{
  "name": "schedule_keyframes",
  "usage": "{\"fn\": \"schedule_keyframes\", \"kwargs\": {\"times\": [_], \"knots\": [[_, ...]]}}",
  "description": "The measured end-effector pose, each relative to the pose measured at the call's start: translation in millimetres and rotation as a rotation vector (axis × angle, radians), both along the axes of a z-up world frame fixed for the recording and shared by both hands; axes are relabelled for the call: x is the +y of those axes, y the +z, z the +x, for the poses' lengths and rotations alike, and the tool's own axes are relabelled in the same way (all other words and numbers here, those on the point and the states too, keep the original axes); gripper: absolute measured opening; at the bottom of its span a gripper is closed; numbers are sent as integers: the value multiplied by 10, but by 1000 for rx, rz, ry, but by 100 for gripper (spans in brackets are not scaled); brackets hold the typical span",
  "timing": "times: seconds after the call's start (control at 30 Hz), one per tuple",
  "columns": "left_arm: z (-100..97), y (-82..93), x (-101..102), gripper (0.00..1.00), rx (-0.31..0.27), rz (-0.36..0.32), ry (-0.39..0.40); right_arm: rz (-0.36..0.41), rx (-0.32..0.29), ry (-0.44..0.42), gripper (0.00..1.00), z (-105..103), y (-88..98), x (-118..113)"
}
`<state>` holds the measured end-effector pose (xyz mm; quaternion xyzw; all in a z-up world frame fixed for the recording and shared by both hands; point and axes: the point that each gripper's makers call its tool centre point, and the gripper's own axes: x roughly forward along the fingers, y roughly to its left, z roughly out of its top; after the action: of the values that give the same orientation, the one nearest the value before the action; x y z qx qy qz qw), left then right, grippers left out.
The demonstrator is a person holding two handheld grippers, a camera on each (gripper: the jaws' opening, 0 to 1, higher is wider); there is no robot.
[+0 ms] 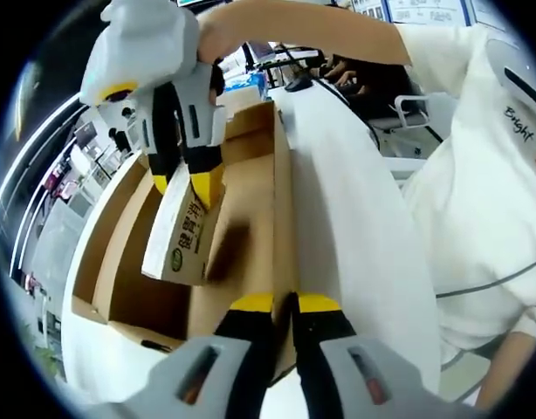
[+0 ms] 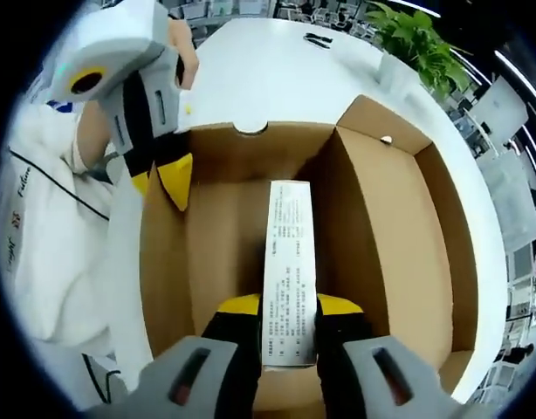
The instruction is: Operate the shoe box by opening the lid, removing the specified soft item, and placing it in the target area until the item is outside and the box remains undamaged.
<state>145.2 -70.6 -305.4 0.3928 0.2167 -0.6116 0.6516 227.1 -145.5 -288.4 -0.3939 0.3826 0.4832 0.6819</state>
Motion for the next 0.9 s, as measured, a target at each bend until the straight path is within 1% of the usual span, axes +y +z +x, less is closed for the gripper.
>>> {"fn": "schedule_keyframes", "kwargs": {"times": [0.03, 0.17, 0.23, 0.3, 0.43, 0.5, 0.63, 0.73, 0.8, 0.9], "knots": [[0, 0, 0, 6, -1, 0, -1, 8, 2, -3, 20, -20, 16, -12], [1, 2, 0, 6, 6, 0, 0, -1, 10, -8, 20, -81, 71, -126], [0, 0, -1, 6, 10, 4, -1, -8, 0, -4, 20, -99, 102, -175], [-1, -2, -2, 6, 11, 6, 0, -13, -13, 9, 20, -102, 120, -195], [-3, -2, -2, 6, 9, 7, 3, -1, -6, -15, 20, -108, 142, -218], [-14, -3, -3, 5, 0, 8, -20, -6, -14, -17, 20, -109, 150, -234], [-14, -3, 1, 5, 9, 8, -15, 2, -37, -33, 20, -106, 215, -271], [-12, -3, 1, 5, 13, 8, -11, 14, -43, -25, 20, -137, 269, -296], [-10, -4, 0, 5, 15, 8, -6, 33, -37, -27, 20, -154, 293, -298], [-9, -5, -1, 5, 15, 7, 0, 23, -17, -14, 20, -213, 294, -345]]}}
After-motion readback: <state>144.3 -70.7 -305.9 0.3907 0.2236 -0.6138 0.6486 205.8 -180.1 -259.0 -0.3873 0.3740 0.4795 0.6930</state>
